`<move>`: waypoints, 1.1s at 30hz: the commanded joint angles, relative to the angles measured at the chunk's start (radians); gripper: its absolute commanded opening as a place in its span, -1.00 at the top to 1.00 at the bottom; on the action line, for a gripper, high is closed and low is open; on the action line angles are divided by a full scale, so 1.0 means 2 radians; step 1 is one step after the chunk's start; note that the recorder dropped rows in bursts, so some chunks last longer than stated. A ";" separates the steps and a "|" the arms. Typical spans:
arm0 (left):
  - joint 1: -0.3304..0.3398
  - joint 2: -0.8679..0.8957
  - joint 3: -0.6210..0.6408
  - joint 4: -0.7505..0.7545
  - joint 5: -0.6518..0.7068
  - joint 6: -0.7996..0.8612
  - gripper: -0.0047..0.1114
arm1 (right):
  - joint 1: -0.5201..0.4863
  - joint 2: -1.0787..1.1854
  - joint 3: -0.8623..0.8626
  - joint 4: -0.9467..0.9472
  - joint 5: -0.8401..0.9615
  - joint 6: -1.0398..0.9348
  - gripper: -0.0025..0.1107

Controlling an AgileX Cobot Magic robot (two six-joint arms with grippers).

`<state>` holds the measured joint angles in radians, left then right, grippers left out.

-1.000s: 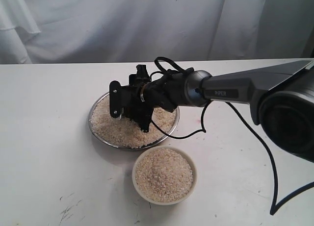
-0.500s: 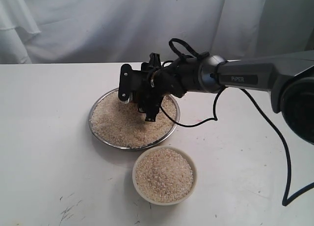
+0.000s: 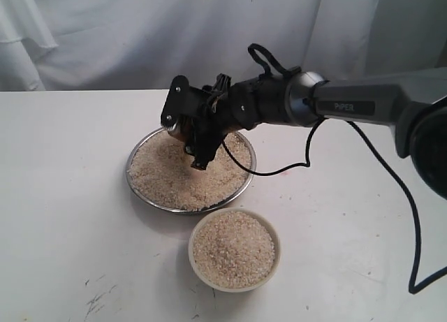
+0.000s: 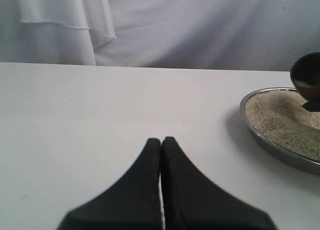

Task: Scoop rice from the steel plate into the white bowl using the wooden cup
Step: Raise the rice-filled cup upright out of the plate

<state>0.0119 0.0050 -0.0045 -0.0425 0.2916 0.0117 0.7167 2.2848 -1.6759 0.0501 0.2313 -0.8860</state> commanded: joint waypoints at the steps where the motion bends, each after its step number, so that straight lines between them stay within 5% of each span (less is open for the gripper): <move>1: -0.001 -0.003 0.002 0.000 -0.003 -0.002 0.92 | -0.003 -0.035 0.002 0.062 0.014 -0.004 0.96; 21: -0.001 -0.003 0.002 0.000 -0.003 -0.002 0.92 | -0.017 -0.087 0.002 0.288 0.111 -0.008 0.96; 33: -0.001 -0.003 0.002 0.000 -0.003 -0.002 0.92 | -0.038 -0.082 0.002 0.466 0.102 -0.153 0.96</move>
<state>0.0119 0.0050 -0.0045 -0.0425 0.2916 0.0117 0.6548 2.1091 -1.6759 0.8754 0.4381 -1.1020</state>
